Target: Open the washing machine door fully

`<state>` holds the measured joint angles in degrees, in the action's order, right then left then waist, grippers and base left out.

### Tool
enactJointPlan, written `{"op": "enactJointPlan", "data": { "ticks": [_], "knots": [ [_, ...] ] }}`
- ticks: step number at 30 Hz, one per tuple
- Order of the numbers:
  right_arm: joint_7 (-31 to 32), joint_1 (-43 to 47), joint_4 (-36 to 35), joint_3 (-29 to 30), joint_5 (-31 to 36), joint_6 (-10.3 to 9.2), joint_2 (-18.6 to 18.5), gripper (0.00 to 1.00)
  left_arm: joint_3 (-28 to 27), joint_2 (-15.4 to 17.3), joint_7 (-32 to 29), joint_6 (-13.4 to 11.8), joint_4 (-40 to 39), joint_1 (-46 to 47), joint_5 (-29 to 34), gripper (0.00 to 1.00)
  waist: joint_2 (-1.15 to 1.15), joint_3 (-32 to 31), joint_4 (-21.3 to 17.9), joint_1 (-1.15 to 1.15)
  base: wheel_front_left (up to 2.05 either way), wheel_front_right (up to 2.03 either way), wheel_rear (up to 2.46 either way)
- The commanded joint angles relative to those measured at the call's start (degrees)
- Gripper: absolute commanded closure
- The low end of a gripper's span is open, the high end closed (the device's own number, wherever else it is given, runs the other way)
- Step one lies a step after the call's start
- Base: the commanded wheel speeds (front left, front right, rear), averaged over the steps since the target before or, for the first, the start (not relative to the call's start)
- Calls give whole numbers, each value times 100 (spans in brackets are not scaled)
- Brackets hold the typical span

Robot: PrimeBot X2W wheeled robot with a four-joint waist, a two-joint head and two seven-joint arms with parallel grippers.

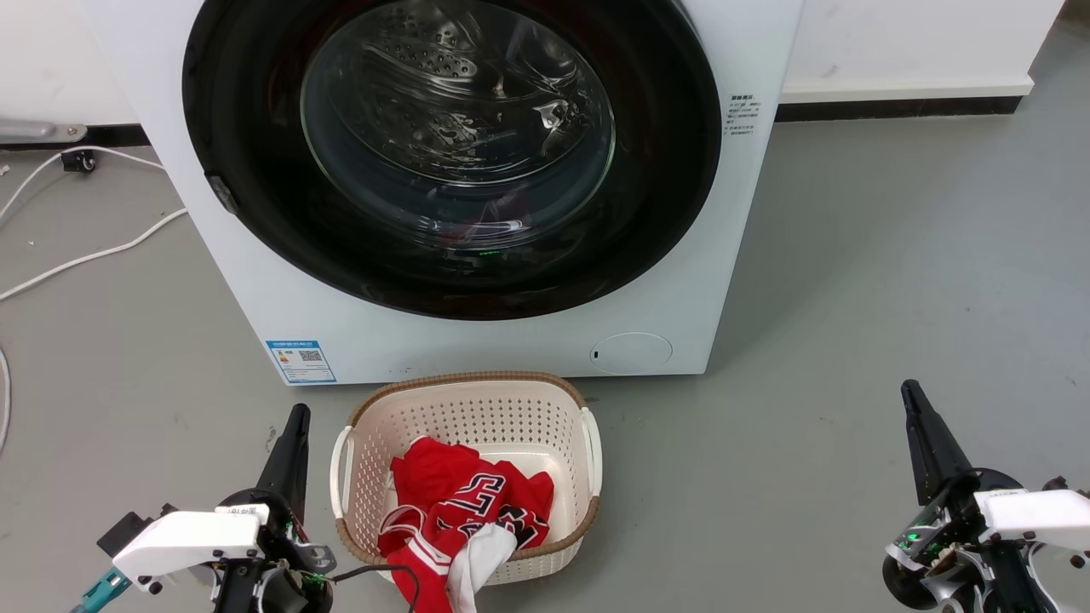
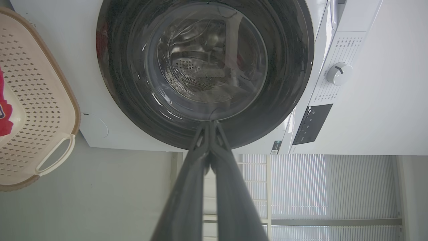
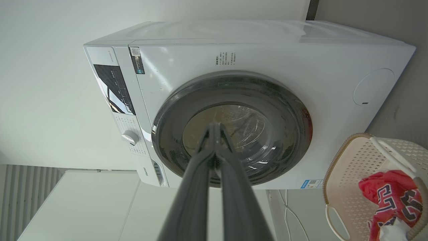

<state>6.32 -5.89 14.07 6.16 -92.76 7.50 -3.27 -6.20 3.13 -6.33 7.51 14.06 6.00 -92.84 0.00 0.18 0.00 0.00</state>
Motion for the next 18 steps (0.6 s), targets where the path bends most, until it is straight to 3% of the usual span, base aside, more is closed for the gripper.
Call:
{"op": "enactJointPlan", "data": {
  "ticks": [1,18],
  "knots": [
    [9,-70,8,11,21,-2,22,100,-19,-5,-8,16,6,47,35,100,0,0,0,0,0,0,0],
    [19,-71,9,19,29,-2,27,100,-28,-11,-15,16,7,48,33,100,0,0,0,0,0,0,0]
  ]
}}
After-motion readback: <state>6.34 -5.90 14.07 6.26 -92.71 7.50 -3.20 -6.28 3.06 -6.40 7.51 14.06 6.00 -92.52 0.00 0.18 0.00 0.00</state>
